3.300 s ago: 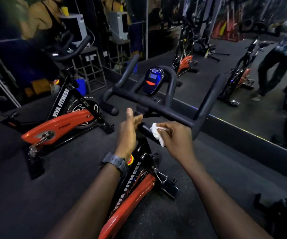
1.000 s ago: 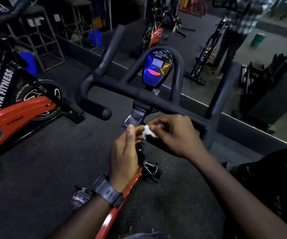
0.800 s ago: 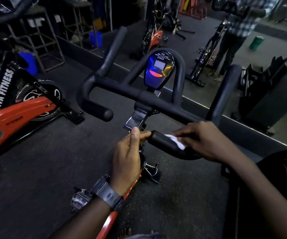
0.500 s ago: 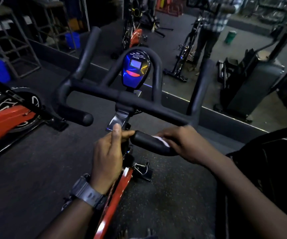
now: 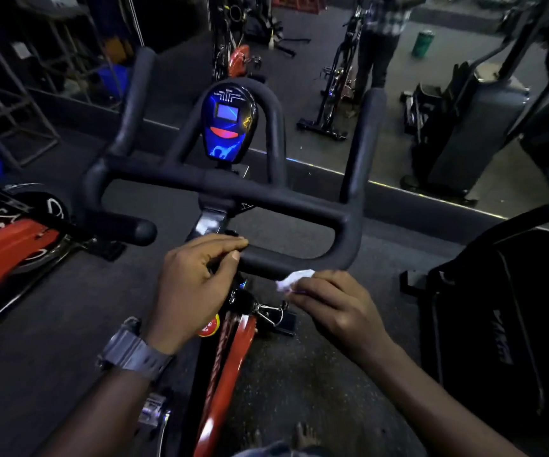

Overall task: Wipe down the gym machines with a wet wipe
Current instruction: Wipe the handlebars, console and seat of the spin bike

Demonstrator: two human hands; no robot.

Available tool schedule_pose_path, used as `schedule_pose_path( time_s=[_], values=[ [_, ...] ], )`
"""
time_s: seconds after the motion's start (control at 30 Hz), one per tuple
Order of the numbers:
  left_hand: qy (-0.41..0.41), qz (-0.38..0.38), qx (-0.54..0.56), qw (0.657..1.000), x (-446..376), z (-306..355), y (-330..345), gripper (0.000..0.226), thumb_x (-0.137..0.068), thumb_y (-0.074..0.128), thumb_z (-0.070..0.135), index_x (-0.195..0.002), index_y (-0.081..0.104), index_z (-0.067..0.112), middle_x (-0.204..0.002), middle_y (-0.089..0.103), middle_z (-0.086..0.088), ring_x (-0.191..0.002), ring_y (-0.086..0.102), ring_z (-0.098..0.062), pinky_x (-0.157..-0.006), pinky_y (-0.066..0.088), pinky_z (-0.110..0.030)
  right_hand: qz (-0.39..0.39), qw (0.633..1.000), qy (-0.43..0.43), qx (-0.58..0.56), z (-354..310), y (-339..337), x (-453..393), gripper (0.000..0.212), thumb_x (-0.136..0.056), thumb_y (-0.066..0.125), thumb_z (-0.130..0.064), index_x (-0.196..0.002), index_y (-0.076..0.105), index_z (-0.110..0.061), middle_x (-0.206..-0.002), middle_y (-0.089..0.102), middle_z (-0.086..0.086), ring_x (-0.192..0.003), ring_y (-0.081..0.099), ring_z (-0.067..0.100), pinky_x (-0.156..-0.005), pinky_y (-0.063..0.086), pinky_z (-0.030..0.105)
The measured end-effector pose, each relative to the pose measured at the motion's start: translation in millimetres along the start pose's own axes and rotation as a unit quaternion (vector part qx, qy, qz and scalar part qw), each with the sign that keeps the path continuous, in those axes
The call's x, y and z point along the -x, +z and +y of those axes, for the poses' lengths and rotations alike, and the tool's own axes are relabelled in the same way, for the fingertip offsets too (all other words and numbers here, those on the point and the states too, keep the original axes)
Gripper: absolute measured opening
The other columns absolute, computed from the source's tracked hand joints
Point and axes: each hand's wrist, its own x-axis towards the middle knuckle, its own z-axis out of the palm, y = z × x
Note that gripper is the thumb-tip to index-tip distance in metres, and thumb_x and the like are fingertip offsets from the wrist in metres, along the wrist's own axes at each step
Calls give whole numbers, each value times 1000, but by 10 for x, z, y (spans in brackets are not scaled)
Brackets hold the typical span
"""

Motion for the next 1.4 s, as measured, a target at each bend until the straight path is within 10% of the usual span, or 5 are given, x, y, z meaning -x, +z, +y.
schedule_pose_path(
  time_s=[0.33, 0.6, 0.77, 1.1, 1.4],
  values=[
    [-168, 44, 165, 971, 100, -176, -86, 23, -89, 59, 15, -99, 76, 27, -96, 75, -2, -91, 68, -19, -88, 47, -35, 29, 998, 30, -47, -148, 71, -228, 16, -93, 66, -11, -105, 74, -6, -111, 69, 7, -99, 64, 25, -83, 50, 36],
    [-9, 49, -166, 985, 142, -234, -150, 44, -77, 40, 15, -102, 74, 2, -106, 73, -8, -99, 66, -21, -94, 43, -22, -268, 957, 73, -83, -312, 365, -1123, 24, -92, 55, -28, -111, 68, -21, -110, 67, 0, -106, 61, 24, -83, 52, 39],
    [7, 24, -229, 973, 211, -303, -84, 36, -78, 52, 3, -109, 72, 1, -113, 71, -10, -110, 63, -24, -105, 40, -24, -172, 972, 62, -146, -229, 16, -802, 26, -87, 61, -18, -111, 70, -19, -118, 69, -5, -109, 65, 15, -82, 57, 35],
    [30, 22, -228, 973, 242, -285, -68, 39, -74, 53, -2, -110, 70, -1, -115, 68, -11, -114, 59, -23, -109, 35, -20, -297, 924, 224, -88, 38, -53, -1146, 22, -97, 51, -22, -79, 64, -17, -80, 65, 6, -79, 62, 27, -68, 35, 33],
    [23, 30, -216, 976, 209, -282, -49, 36, -78, 56, -2, -110, 70, 0, -115, 69, -10, -113, 61, -22, -106, 36, -19, -277, 922, 194, -188, 35, 47, -1180, 21, -94, 55, -17, -105, 71, -22, -109, 72, -5, -99, 60, 2, -82, 45, 23]
  ],
)
